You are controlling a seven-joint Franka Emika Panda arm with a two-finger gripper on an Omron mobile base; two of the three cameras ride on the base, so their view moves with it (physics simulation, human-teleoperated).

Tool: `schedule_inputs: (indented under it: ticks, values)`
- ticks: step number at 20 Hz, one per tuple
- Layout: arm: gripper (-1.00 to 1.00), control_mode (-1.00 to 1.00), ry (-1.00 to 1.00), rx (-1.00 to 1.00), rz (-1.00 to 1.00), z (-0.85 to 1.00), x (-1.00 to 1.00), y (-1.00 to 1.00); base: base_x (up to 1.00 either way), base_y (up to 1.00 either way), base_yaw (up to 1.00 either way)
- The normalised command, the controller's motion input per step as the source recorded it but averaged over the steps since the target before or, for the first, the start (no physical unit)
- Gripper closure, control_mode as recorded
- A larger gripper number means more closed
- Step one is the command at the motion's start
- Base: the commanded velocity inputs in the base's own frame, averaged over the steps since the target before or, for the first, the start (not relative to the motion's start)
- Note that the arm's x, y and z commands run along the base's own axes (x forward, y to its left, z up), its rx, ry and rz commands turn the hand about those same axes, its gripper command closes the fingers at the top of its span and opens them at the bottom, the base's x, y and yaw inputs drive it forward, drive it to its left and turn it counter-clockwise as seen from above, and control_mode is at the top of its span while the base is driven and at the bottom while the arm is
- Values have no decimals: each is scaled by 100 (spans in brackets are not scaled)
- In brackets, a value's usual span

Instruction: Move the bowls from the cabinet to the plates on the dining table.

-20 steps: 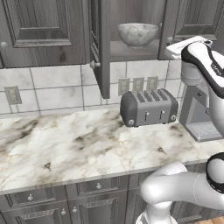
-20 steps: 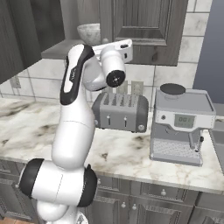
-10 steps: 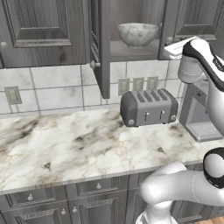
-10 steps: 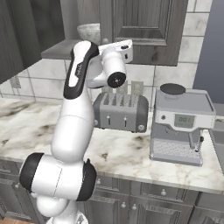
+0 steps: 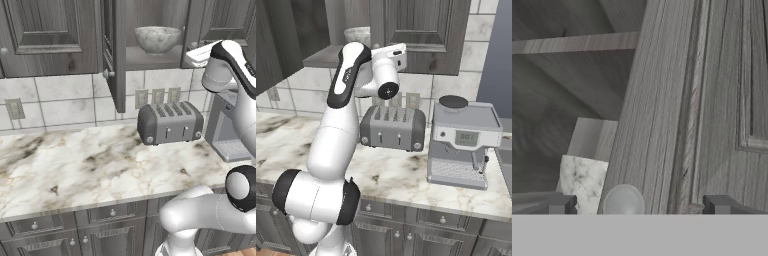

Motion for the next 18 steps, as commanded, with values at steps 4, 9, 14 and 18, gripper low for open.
schedule_inputs:
  ticks: [4,9,14,18]
  values:
    - [-100,-100,0,0,0,0,0,10,0,0,0]
    - [-100,-100,0,-2,0,0,2,6,0,0,0]
    - [-100,-100,0,-3,0,0,14,1,0,0,0]
    - [-100,-100,0,-5,0,0,31,0,0,0,0]
